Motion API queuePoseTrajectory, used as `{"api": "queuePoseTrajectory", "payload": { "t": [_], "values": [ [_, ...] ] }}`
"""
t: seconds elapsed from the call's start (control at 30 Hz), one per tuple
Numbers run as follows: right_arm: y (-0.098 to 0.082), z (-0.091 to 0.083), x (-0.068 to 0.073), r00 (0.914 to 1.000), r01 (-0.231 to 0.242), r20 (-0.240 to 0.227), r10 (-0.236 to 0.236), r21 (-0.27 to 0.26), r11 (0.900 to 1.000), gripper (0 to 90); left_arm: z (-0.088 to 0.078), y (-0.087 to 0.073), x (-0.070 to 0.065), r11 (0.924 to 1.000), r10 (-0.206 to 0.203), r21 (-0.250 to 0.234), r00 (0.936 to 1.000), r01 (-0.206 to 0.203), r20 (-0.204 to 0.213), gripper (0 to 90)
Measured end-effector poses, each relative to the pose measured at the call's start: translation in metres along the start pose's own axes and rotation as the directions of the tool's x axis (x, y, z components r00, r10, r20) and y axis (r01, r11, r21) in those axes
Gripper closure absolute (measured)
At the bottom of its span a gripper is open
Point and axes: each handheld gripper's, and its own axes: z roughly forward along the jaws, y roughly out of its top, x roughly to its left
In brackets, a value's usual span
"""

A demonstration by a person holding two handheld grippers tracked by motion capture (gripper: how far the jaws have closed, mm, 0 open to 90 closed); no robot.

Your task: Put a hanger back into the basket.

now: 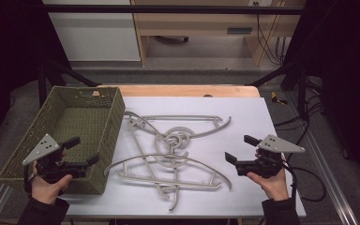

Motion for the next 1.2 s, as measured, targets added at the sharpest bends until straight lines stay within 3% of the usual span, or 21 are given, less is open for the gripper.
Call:
{"api": "queuePoseTrajectory", "payload": {
  "t": [0.1,0.17,0.23,0.3,0.5,0.67,0.73,0.77,0.83,0.87,0.93,1.0,1.1,1.2],
  "values": [
    [0.001,0.011,0.002,0.9997,0.009,-0.023,-0.008,0.032,0.999,8.5,0.001,0.000,0.000,1.0000,0.002,0.006,1.0000,-0.002,0.002,2.9],
    [0.002,0.029,0.006,0.9994,0.023,-0.027,-0.020,0.090,0.996,9.2,0.001,-0.001,0.000,0.9999,0.005,0.013,1.0000,-0.005,0.001,3.0],
    [0.002,0.035,0.008,0.9992,0.028,-0.031,-0.025,0.103,0.994,9.7,0.001,0.000,0.000,0.9999,0.005,0.012,1.0000,-0.005,0.002,3.0],
    [-0.001,0.050,0.013,0.9982,0.043,-0.049,-0.035,0.153,0.987,10.3,0.001,0.000,0.000,0.9999,0.006,0.011,1.0000,-0.007,0.004,3.0],
    [-0.005,0.071,0.020,0.9935,0.077,-0.099,-0.057,0.214,0.974,11.7,0.003,-0.001,-0.001,0.9996,0.017,0.022,0.9999,-0.017,0.003,3.0],
    [-0.004,0.087,0.026,0.9911,0.099,-0.112,-0.072,0.252,0.963,14.4,0.003,0.000,-0.002,0.9994,0.025,0.024,0.9997,-0.025,0.000,3.0],
    [-0.003,0.099,0.030,0.9875,0.124,-0.129,-0.090,0.281,0.952,15.0,0.003,0.000,-0.002,0.9992,0.029,0.028,0.9996,-0.029,-0.001,3.0],
    [-0.003,0.099,0.030,0.9875,0.124,-0.129,-0.090,0.281,0.952,15.0,0.003,0.000,-0.002,0.9992,0.030,0.028,0.9995,-0.030,0.000,3.0],
    [-0.004,0.112,0.034,0.9830,0.140,-0.157,-0.094,0.314,0.939,17.5,0.002,0.001,-0.002,0.9991,0.032,0.029,0.9995,-0.032,-0.002,3.0],
    [-0.004,0.112,0.034,0.9830,0.140,-0.157,-0.094,0.314,0.939,17.5,0.002,0.001,-0.002,0.9991,0.030,0.029,0.9995,-0.030,-0.002,3.0],
    [-0.008,0.124,0.035,0.9779,0.163,-0.182,-0.102,0.357,0.920,22.4,0.002,0.001,-0.002,0.9991,0.030,0.029,0.9995,-0.030,-0.002,3.0],
    [-0.011,0.128,0.035,0.9764,0.167,-0.190,-0.102,0.368,0.915,23.6,0.002,0.001,-0.002,0.9992,0.030,0.028,0.9995,-0.030,-0.002,3.0],
    [-0.020,0.139,0.036,0.9749,0.188,-0.191,-0.114,0.434,0.881,29.1,0.002,0.001,-0.002,0.9990,0.033,0.031,0.9995,-0.033,-0.001,3.1],
    [-0.022,0.142,0.037,0.9747,0.188,-0.194,-0.111,0.448,0.874,31.9,0.003,0.000,-0.002,0.9988,0.033,0.035,0.9994,-0.033,-0.001,3.1]
  ]
}}
